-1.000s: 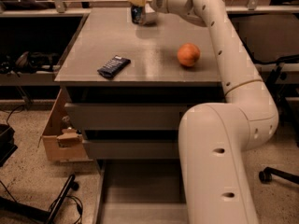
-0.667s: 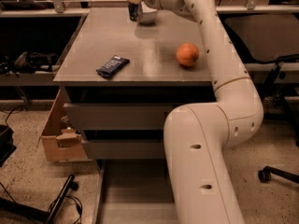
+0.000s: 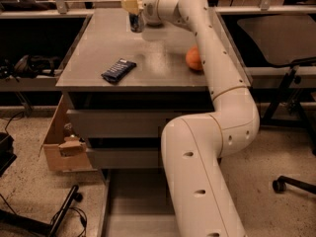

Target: Pick redbull can from bottom drawer and place on counter

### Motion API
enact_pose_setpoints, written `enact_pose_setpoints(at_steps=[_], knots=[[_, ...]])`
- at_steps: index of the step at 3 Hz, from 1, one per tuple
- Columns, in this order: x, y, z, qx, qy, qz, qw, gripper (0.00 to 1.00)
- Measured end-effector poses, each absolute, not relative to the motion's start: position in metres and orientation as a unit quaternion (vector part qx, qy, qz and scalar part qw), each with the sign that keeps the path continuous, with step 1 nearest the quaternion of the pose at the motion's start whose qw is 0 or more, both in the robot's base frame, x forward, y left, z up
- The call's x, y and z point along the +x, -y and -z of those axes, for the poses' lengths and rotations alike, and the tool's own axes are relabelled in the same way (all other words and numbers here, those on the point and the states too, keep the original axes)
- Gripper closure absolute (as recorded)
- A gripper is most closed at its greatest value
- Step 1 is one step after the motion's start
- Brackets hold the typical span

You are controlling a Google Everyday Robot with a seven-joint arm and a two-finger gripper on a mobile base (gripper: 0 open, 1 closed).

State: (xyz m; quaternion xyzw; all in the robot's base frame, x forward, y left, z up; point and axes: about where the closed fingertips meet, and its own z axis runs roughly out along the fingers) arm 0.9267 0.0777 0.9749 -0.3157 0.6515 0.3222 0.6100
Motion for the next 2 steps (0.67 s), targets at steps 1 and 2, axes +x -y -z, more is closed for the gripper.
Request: enact_pose_setpoints(at_steps=[1, 2], knots=[[0.937, -0.097, -0.95, -0.306, -0.649, -0.341, 0.608, 1.0], [0.937, -0.107, -0.937, -0.313, -0.647, -0.346, 0.603, 1.0]])
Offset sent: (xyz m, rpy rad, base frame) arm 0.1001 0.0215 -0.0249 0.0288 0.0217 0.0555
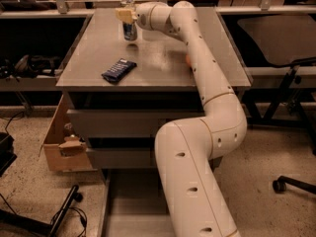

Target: Pick redbull can from bottom drawer and place on counter

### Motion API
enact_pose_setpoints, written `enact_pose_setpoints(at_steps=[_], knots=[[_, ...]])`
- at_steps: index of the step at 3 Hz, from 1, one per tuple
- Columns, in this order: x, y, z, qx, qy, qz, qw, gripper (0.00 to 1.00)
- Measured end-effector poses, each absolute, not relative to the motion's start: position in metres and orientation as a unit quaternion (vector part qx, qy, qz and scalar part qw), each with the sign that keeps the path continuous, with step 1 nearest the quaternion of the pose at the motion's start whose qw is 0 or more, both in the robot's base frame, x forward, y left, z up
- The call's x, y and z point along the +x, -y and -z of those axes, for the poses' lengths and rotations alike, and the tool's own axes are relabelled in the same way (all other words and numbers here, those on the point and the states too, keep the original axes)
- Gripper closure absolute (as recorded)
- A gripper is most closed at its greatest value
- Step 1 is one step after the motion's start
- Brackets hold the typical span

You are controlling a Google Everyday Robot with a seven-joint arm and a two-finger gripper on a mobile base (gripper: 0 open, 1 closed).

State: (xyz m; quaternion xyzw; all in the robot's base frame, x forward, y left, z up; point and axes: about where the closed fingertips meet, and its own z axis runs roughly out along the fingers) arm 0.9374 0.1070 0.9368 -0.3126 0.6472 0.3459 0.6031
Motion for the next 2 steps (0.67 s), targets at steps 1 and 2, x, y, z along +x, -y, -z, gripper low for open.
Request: enact_pose_setpoints(at_steps=[1, 2], knots=[[0.9375, -0.1073, -0.9362, -0.313, -0.647, -0.346, 0.603, 0.82], [0.9375, -0.1074, -0.9362, -0.313, -0.647, -0.346, 0.603, 0.59]])
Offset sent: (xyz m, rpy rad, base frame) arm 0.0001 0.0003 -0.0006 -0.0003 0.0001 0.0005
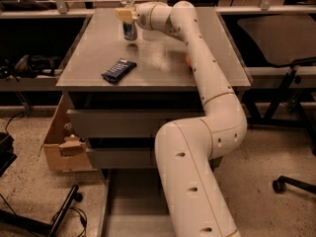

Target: Pick redbull can from bottom drawer and place on counter

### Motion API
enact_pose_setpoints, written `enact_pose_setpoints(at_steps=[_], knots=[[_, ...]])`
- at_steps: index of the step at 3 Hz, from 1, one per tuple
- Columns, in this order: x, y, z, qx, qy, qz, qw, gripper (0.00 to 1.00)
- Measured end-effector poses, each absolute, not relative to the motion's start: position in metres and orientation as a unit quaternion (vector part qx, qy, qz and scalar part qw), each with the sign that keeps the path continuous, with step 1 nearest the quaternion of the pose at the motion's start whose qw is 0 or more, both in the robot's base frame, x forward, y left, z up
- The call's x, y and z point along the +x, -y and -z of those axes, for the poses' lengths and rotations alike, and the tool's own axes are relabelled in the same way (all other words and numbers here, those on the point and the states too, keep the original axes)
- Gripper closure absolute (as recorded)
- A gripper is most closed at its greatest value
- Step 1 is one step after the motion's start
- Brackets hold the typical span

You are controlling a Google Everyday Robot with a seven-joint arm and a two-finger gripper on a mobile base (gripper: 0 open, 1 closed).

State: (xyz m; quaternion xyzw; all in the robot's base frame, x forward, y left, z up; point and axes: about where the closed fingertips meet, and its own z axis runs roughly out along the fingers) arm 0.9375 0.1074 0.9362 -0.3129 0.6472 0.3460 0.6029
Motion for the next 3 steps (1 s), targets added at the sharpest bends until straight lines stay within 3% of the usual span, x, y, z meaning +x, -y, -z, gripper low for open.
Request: enact_pose_setpoints(at_steps=[1, 2, 3], knots=[[0.9375, -0.1074, -0.9362, -0.313, -0.647, -0.346, 0.603, 0.36], [0.9375, -0.1075, -0.9362, -0.313, -0.647, -0.346, 0.603, 0.05], [0.9375, -0.1075, -0.9362, -0.313, -0.647, -0.346, 0.603, 0.0]])
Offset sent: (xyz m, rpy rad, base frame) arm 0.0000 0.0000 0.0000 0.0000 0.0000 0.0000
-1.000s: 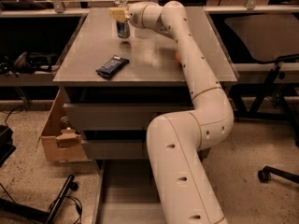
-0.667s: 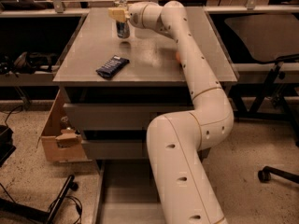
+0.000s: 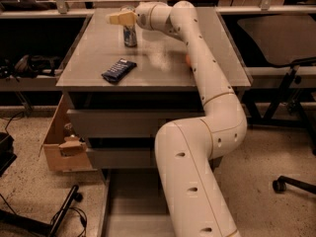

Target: Pick redbull can from bottom drawer and place on counter

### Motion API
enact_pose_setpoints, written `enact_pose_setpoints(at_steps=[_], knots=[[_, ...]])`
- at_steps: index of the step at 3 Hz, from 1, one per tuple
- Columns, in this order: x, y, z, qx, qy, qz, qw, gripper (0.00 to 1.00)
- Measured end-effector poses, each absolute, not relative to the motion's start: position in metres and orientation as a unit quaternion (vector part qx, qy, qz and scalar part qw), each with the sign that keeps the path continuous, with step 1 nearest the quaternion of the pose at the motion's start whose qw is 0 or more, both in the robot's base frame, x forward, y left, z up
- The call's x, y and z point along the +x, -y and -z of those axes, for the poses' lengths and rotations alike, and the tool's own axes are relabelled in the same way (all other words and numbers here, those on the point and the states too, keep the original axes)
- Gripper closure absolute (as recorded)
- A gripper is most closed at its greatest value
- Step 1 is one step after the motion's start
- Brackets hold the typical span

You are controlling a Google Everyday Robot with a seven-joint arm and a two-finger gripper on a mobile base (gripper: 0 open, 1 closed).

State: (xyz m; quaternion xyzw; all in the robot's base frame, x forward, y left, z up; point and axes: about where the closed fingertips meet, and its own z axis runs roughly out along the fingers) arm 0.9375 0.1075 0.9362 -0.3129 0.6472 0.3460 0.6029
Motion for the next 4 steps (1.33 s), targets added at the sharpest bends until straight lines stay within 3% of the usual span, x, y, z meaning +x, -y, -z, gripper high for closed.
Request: enact_pose_setpoints(at_steps=[2, 4], knots=[[0.915, -0.098, -0.956, -0.338, -0.654, -0.347, 0.582, 0.0], [0.785, 0.008, -1.063, -0.4, -0.756, -0.241, 0.46, 0.0]])
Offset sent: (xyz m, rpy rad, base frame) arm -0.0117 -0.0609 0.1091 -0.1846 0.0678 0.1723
